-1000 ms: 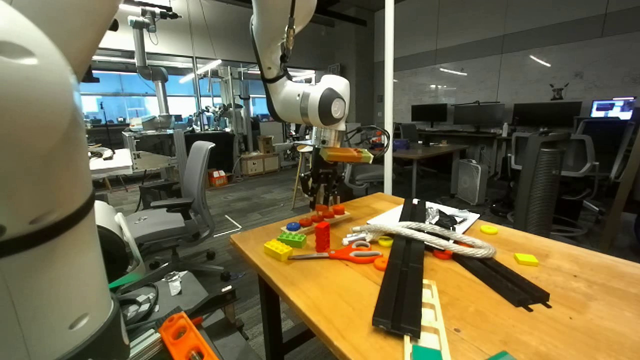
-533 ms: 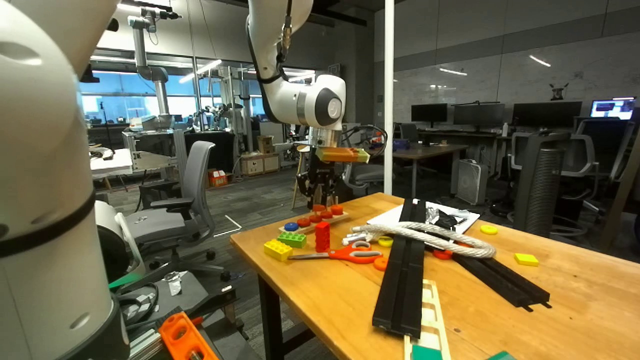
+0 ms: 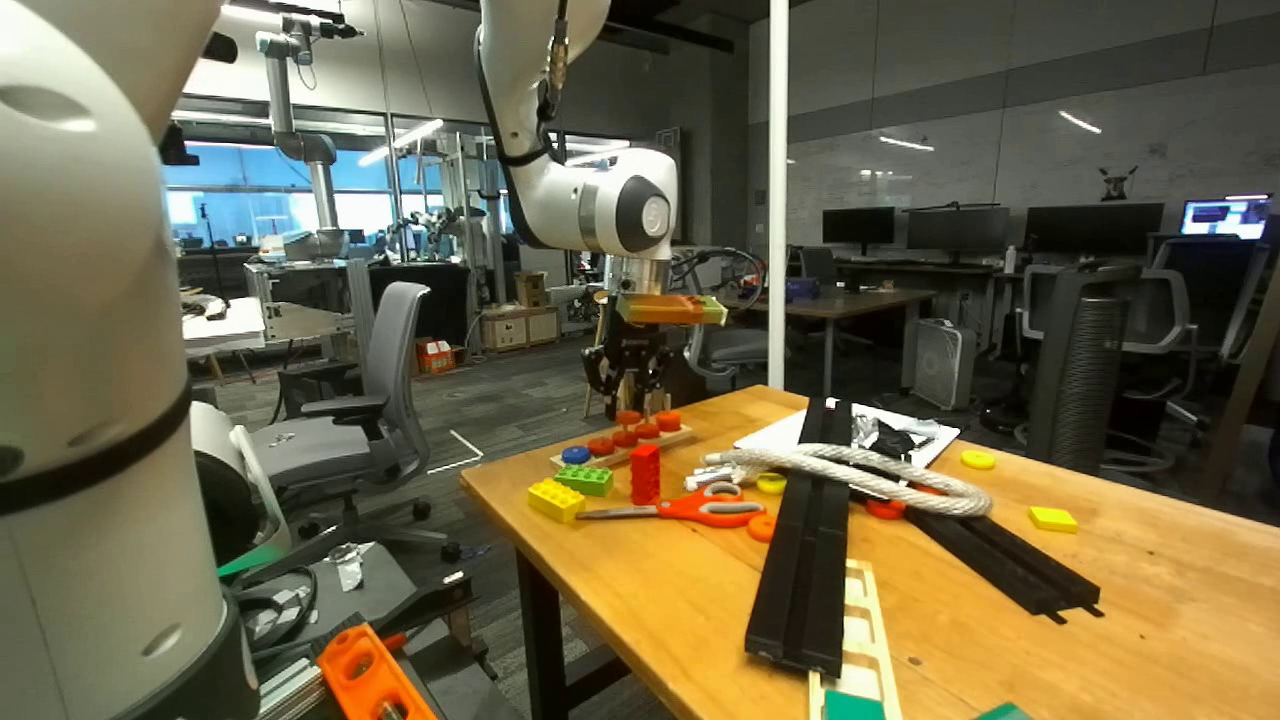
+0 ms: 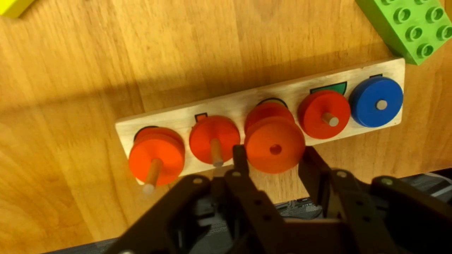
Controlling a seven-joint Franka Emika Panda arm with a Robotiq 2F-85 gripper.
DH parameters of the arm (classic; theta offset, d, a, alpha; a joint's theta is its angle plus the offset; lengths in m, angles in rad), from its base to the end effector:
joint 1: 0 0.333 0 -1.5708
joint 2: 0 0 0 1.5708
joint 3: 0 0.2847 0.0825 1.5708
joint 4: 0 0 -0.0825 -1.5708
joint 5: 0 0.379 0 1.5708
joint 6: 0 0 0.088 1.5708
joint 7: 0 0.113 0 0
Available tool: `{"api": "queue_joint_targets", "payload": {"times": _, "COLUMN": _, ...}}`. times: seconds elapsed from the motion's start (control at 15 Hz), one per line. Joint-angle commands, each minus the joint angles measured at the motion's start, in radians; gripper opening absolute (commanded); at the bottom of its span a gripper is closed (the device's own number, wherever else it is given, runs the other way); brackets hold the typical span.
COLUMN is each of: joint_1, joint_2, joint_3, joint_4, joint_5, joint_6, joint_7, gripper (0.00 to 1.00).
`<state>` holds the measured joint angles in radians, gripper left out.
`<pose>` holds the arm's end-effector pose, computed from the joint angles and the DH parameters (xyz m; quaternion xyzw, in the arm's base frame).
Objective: Pick up the orange token from the table and put it on the wooden holder.
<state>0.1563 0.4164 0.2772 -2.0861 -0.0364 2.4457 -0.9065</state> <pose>0.5132 0.2400 0.1961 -0.7804 -0.6234 0.0090 0.0477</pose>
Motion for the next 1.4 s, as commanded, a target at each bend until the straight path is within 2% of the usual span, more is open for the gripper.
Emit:
{"api": "queue_joint_targets", "payload": {"times": 0.0, "joint_1": 0.005, "joint_2": -0.038, "joint_3": -0.002, "joint_4": -0.045, "joint_5": -0.020, "joint_6": 0.023, "joint_7": 0.046, "gripper": 0.23}}
{"api": "queue_joint_targets", "payload": {"times": 0.93, "joint_1": -0.031, "joint_2": -0.017, "joint_3": 0.027, "joint_4": -0.060, "joint_5": 0.026, "joint_6": 0.040, "joint_7": 0.004, "gripper": 0.23}}
{"api": "queue_joint_targets", "payload": {"times": 1.0, "joint_1": -0.033, "joint_2": -0.019, "joint_3": 0.029, "joint_4": -0.059, "joint_5": 0.032, "joint_6": 0.033, "joint_7": 0.008, "gripper": 0.67}}
{"api": "queue_joint_targets", "payload": {"times": 1.07, "joint_1": -0.034, "joint_2": -0.018, "joint_3": 0.028, "joint_4": -0.059, "joint_5": 0.033, "joint_6": 0.033, "joint_7": 0.010, "gripper": 0.67}}
{"api": "queue_joint_targets", "payload": {"times": 1.13, "joint_1": -0.033, "joint_2": -0.019, "joint_3": 0.026, "joint_4": -0.060, "joint_5": 0.034, "joint_6": 0.033, "joint_7": 0.015, "gripper": 0.73}}
{"api": "queue_joint_targets", "payload": {"times": 1.33, "joint_1": -0.030, "joint_2": -0.027, "joint_3": 0.018, "joint_4": -0.064, "joint_5": 0.030, "joint_6": 0.030, "joint_7": 0.039, "gripper": 0.97}}
